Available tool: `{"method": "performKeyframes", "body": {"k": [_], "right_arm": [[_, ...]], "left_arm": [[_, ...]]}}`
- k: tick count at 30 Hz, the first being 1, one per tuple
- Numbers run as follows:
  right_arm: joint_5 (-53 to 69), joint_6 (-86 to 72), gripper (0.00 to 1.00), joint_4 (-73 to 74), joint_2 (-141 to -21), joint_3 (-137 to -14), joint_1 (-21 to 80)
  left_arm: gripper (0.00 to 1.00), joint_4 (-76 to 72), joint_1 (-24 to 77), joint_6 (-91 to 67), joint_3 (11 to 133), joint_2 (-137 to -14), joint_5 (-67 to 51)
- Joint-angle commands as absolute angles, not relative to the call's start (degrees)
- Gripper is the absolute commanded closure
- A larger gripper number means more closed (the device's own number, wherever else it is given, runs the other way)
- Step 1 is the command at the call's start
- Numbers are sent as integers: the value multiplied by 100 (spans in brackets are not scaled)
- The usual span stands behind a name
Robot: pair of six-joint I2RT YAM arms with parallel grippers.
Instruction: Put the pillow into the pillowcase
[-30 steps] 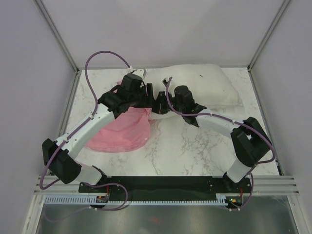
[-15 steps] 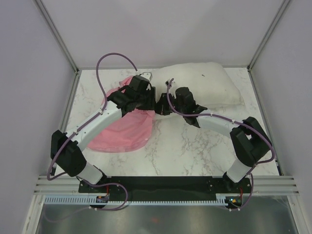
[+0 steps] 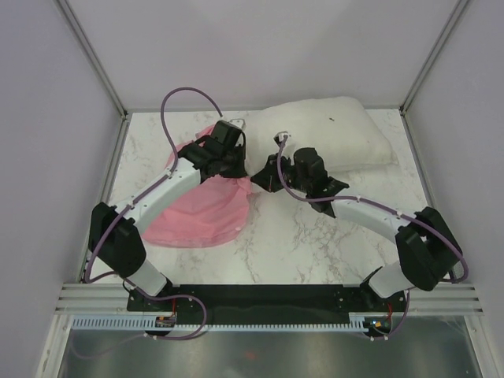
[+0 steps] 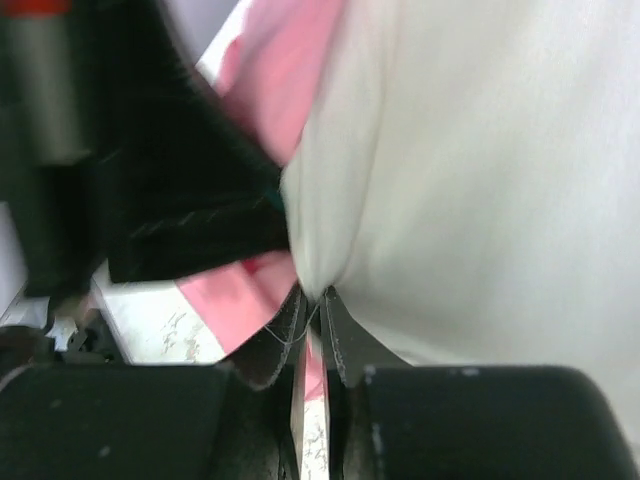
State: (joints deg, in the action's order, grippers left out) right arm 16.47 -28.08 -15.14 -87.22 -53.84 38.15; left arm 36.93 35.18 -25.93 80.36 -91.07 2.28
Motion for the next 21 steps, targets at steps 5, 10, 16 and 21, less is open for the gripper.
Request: {"method": "performKeyframes", "body": {"k": [5, 10, 16, 21], "right_arm": [[1662, -2356, 63, -1644, -7226, -4836, 4087], [1178, -2539, 43, -1617, -6364, -4001, 4078], [229, -3688, 36, -1921, -6424, -2981, 4069], [-156, -4771, 36, -3371, -7539, -2654, 4209]], "left_arm": [[98, 3401, 2918, -2426, 8068, -9132, 738], [98, 3410, 2900, -2417, 8174, -9202, 624], [98, 3437, 2900, -2452, 8349, -9132, 423], [98, 3489, 2900, -2513, 8464, -9044, 168]]}}
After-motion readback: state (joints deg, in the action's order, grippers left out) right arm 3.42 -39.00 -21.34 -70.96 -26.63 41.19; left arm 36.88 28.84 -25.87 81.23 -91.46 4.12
